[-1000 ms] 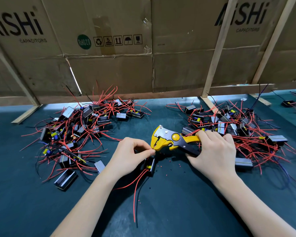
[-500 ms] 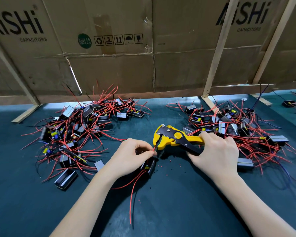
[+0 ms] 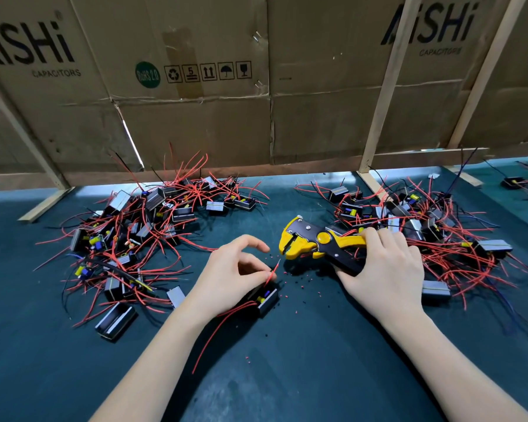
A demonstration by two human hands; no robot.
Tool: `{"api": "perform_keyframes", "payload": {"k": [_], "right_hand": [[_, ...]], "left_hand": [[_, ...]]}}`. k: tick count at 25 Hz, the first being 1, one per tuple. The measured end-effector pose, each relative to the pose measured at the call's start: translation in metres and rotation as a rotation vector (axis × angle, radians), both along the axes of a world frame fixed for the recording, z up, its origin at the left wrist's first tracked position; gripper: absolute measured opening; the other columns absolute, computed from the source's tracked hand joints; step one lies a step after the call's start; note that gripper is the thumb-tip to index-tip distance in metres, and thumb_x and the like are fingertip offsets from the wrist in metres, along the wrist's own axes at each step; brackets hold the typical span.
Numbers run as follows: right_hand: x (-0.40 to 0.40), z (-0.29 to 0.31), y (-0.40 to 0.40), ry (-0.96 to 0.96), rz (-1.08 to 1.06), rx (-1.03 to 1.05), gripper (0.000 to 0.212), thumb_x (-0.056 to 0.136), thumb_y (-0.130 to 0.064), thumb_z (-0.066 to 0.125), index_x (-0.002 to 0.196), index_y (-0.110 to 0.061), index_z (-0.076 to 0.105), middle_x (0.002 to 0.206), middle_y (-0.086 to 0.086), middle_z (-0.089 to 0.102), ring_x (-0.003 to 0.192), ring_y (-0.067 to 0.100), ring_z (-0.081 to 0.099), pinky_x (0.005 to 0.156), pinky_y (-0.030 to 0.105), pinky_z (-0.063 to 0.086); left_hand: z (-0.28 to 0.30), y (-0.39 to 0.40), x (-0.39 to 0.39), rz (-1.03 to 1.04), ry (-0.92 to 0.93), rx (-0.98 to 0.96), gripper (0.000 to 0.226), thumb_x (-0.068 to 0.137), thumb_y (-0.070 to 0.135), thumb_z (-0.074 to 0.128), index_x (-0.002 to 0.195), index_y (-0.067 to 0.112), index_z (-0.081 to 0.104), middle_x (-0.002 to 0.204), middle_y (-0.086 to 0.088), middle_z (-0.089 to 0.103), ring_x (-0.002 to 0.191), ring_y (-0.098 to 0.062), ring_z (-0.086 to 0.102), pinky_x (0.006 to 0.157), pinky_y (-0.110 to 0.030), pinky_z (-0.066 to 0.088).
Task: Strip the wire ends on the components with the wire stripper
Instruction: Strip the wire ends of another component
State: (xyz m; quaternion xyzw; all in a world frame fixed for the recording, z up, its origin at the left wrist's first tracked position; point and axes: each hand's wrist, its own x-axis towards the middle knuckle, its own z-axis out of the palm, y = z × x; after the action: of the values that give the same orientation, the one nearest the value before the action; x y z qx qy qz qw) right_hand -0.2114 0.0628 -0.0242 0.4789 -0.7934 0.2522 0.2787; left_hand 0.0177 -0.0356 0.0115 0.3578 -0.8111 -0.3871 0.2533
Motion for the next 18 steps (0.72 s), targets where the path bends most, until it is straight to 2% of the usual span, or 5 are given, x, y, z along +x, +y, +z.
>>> {"api": "perform_keyframes", "payload": {"k": [4,7,13,18], "right_hand": [[0.0021,-0.0004,-0.0011,0.044,0.033,0.018,0.057,0.055,-0.048,0.084,0.089,-0.009,0.061,0.079,0.007,0.057,0.079,0.034,0.054,0.066,0.039,0.037],[0.0056,-0.0006,-0.0014,0.072,0.059,0.023,0.055,0.056,-0.05,0.081,0.088,-0.011,0.06,0.079,0.005,0.055,0.079,0.033,0.053,0.066,0.039,0.035],[0.0089,0.0011,-0.0017,0.089,0.094,-0.001,0.051,0.06,-0.053,0.074,0.087,-0.012,0.059,0.079,0.003,0.055,0.078,0.031,0.053,0.065,0.038,0.032],[0.0098,0.0016,-0.001,0.114,0.079,-0.004,0.049,0.059,-0.051,0.078,0.083,-0.012,0.059,0.075,0.003,0.055,0.074,0.032,0.053,0.064,0.038,0.031]], "left_hand": [[0.0002,0.0002,-0.0009,0.039,-0.008,-0.022,0.021,0.081,0.012,0.076,0.091,0.019,0.06,0.074,0.015,0.075,0.074,-0.015,0.062,0.071,-0.013,0.041],[0.0007,0.001,-0.0009,0.043,0.008,0.012,0.023,0.081,0.01,0.075,0.091,0.019,0.056,0.073,0.014,0.075,0.066,-0.01,0.06,0.066,-0.012,0.041],[-0.0001,0.0019,-0.0023,0.069,0.075,0.139,0.025,0.078,0.009,0.075,0.092,0.017,0.056,0.076,0.003,0.077,0.069,-0.012,0.062,0.072,-0.024,0.045],[-0.0027,0.0027,-0.0043,0.089,0.098,0.157,0.025,0.078,0.008,0.076,0.091,0.014,0.055,0.074,0.003,0.076,0.062,-0.008,0.058,0.067,-0.021,0.045]]}}
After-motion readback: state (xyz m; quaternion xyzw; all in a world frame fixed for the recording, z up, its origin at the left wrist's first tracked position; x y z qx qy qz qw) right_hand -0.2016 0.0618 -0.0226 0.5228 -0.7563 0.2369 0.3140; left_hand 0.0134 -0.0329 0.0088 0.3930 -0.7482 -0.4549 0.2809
